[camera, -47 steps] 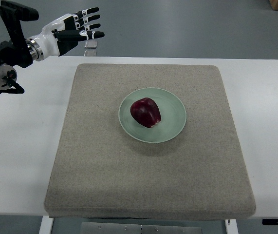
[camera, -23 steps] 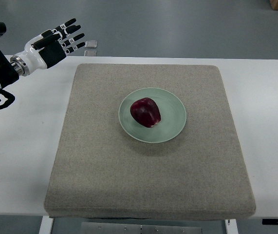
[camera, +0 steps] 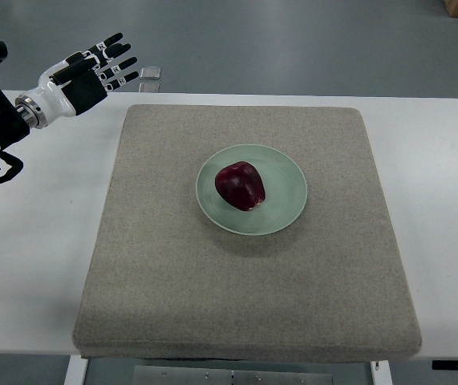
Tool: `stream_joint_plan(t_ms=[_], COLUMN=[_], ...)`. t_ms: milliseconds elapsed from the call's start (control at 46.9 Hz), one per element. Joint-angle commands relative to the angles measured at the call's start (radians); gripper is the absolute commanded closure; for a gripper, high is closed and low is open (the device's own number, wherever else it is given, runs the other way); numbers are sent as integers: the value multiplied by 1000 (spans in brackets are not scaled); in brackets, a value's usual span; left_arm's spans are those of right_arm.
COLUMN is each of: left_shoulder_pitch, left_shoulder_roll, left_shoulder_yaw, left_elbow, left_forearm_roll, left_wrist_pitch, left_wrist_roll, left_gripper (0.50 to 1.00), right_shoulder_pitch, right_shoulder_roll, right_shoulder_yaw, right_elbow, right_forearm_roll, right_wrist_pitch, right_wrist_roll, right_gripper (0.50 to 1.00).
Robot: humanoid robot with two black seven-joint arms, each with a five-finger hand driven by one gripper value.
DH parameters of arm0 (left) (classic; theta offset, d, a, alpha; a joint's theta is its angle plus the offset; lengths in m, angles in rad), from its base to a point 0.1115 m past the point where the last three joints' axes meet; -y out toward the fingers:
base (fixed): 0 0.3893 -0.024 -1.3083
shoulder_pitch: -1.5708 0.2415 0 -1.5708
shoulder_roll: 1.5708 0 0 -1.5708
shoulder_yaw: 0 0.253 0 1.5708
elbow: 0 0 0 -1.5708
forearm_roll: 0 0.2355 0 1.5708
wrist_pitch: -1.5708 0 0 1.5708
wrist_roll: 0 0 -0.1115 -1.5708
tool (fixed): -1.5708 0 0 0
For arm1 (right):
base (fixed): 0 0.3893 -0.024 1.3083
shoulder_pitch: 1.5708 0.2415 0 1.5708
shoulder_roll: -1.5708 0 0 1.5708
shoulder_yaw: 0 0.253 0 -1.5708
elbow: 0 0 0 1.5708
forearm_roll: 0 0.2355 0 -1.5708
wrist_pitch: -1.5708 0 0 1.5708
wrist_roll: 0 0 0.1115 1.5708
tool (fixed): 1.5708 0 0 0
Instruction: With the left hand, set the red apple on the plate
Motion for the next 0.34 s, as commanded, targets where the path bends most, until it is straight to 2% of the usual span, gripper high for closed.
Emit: stream_joint_plan(t_ms=[0,320], left_shoulder_pitch=[2,4], left_shoulder_roll=[2,5], left_shoulder_yaw=[0,0], left_elbow=[-2,-2], left_forearm_roll=[2,2], left_wrist_pitch=[0,0], left_wrist_roll=[0,-1], left_gripper=[504,504], right_shoulder_pitch=[-1,-1], right_shoulder_roll=[0,0], right_shoulder_yaw=[0,0], right_elbow=[0,12], right_forearm_roll=[0,0], right_wrist_pitch=[-2,3], right_wrist_roll=[0,-1], right_gripper=[536,536])
